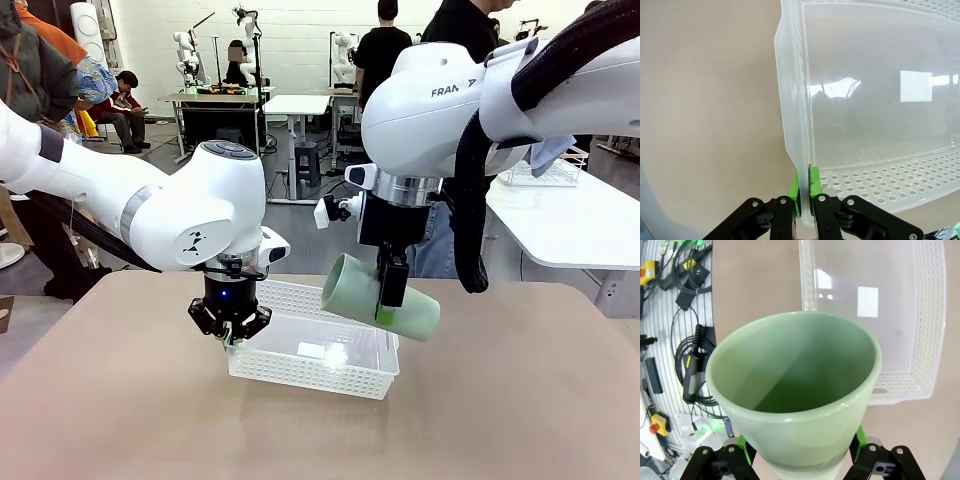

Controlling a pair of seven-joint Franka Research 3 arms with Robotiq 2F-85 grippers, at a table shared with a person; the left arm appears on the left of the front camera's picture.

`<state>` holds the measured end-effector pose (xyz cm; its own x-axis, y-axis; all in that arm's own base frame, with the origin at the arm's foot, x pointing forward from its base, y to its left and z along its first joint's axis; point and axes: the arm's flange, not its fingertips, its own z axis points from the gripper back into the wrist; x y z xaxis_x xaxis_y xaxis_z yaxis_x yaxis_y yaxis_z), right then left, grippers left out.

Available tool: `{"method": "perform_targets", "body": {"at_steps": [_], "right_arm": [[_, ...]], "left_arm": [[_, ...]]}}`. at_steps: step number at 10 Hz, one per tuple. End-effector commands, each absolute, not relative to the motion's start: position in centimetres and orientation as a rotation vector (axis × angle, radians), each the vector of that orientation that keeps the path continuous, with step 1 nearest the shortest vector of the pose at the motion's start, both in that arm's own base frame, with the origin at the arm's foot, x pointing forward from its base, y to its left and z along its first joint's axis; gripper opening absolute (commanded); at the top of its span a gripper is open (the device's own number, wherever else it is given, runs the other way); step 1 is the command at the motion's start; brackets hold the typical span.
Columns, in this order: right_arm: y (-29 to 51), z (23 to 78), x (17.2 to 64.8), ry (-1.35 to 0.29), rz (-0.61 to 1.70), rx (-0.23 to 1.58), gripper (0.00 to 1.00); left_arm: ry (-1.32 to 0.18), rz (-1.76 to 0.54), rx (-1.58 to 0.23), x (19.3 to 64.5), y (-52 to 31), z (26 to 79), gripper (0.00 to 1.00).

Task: Clean and organize the cups into the basket.
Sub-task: Pick up the Organizing basket and move it to the center of the table, then pick up the Reusable plastic cup from the right side of the table and place it inside the Organizing basket.

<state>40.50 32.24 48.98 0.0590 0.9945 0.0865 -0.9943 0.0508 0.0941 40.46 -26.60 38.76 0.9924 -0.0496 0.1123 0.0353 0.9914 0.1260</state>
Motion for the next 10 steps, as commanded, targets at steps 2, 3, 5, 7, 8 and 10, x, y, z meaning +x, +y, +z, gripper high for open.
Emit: {"method": "perform_targets", "body": {"at_steps": [2, 3, 5, 7, 8, 10], "right_arm": [[32.2, 49.0, 40.5, 0.002, 1.513, 0.141, 0.85], [32.9, 48.9, 39.5, -0.111, 1.611, 0.06, 0.85], [33.6, 47.8, 39.5, -0.244, 1.699, 0.1, 0.85], [33.8, 46.6, 40.5, -0.277, 1.686, 0.147, 0.85], [34.3, 46.0, 41.1, -0.259, 1.688, 0.168, 0.85], [34.9, 44.6, 42.4, -0.226, 1.667, 0.197, 0.85]], "left_arm": [[-0.126, -0.051, 0.127, 40.1, -26.3, 38.7, 0.0], [-0.126, -0.051, 0.127, 40.1, -26.3, 38.7, 0.0], [-0.126, -0.051, 0.127, 40.1, -26.3, 38.7, 0.0], [-0.126, -0.051, 0.127, 40.1, -26.3, 38.7, 0.0], [-0.126, -0.051, 0.127, 40.1, -26.3, 38.7, 0.0], [-0.126, -0.051, 0.127, 40.1, -26.3, 38.7, 0.0]]}}
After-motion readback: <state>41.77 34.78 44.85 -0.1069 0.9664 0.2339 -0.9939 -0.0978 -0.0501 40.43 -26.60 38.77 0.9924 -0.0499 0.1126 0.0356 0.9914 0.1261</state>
